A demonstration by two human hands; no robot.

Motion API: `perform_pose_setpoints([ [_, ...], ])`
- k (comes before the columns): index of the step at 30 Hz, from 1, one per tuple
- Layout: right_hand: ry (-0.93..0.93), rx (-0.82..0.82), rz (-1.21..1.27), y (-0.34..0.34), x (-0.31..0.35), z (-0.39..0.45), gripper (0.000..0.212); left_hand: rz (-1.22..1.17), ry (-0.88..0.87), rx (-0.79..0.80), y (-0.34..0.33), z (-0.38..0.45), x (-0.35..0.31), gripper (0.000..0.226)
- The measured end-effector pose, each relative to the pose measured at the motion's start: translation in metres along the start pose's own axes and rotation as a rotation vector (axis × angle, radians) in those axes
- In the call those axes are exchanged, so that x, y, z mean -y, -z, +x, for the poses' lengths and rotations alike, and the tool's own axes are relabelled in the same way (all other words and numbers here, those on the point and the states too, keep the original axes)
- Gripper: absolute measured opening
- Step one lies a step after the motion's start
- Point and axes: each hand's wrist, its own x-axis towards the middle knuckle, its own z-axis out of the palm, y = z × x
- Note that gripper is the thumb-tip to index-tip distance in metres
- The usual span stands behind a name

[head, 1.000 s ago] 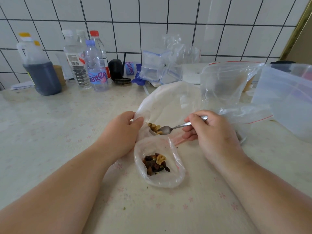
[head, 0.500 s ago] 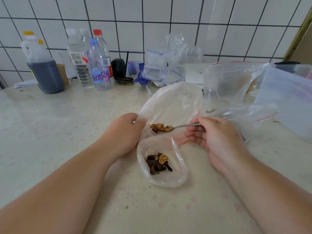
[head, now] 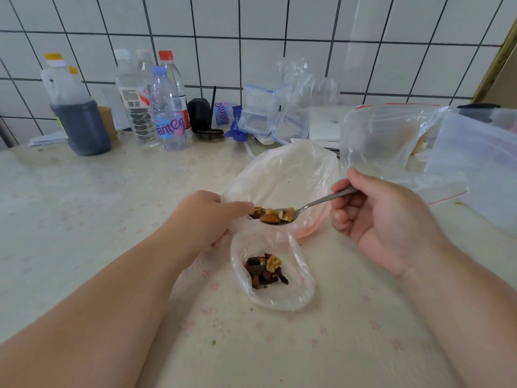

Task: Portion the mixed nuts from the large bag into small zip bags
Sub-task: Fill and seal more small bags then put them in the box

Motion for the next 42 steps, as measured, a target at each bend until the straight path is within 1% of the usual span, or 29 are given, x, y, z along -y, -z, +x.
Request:
perform_pose_setpoints([
  [3,0.098,0.146,-0.143,0.001,0.001,-0.004,0.035,0.032,0.004,-0.011,0.000,0.001,0.001,0.040],
  [7,0.281,0.433,-0.457,0.006,-0.002,-0.012,0.028,0.098,0.001,-0.025,-0.001,0.005,0.004,0.035],
  [8,0.319,0.483,-0.493,0.006,-0.001,-0.014,0.029,0.103,-0.009,-0.031,-0.001,0.006,0.005,0.032],
  [9,0.353,0.498,-0.489,0.005,0.000,-0.015,0.029,0.107,-0.019,-0.037,-0.001,0.007,0.006,0.029],
  [10,0.378,0.472,-0.452,0.005,0.001,-0.016,0.027,0.111,-0.029,-0.040,-0.001,0.007,0.007,0.026],
  [11,0.395,0.406,-0.393,0.004,0.002,-0.016,0.025,0.110,-0.039,-0.038,-0.001,0.007,0.007,0.024],
  [13,0.428,0.182,-0.339,0.004,0.004,-0.015,0.028,0.076,-0.047,-0.024,-0.002,0.005,0.007,0.024],
  [14,0.447,0.050,-0.393,0.003,0.003,-0.014,0.030,0.043,-0.048,-0.014,-0.002,0.004,0.006,0.027],
  [16,0.465,-0.182,-0.634,0.002,0.001,-0.012,0.030,-0.004,-0.052,-0.003,-0.002,0.003,0.006,0.034],
  [17,0.465,-0.254,-0.764,0.002,-0.002,-0.012,0.028,-0.003,-0.056,-0.003,-0.002,0.003,0.005,0.034],
  [18,0.465,-0.293,-0.869,0.002,-0.004,-0.012,0.027,0.006,-0.062,-0.005,-0.003,0.003,0.005,0.034],
  [21,0.439,-0.309,-1.014,-0.001,-0.010,-0.011,0.026,0.035,-0.072,-0.010,-0.003,0.005,0.003,0.029],
  [24,0.414,-0.278,-1.025,0.001,-0.017,-0.005,0.025,0.043,-0.085,0.000,-0.004,0.005,0.003,0.026],
  [28,0.362,-0.192,-0.886,0.001,-0.027,0.002,0.022,0.049,-0.105,-0.001,-0.005,0.003,0.003,0.017],
  [31,0.331,-0.139,-0.790,0.002,-0.031,0.005,0.024,0.046,-0.104,0.001,-0.004,0.004,0.004,0.017],
  [36,0.274,-0.110,-0.664,0.005,-0.031,0.010,0.023,0.069,-0.129,0.000,-0.005,0.005,0.005,0.021],
  [38,0.220,-0.099,-0.630,0.004,-0.035,0.010,0.020,0.087,-0.134,-0.013,-0.006,0.006,0.006,0.021],
  [42,0.109,-0.116,-0.475,0.001,-0.042,0.012,0.023,0.105,-0.136,-0.009,-0.005,0.004,0.008,0.025],
])
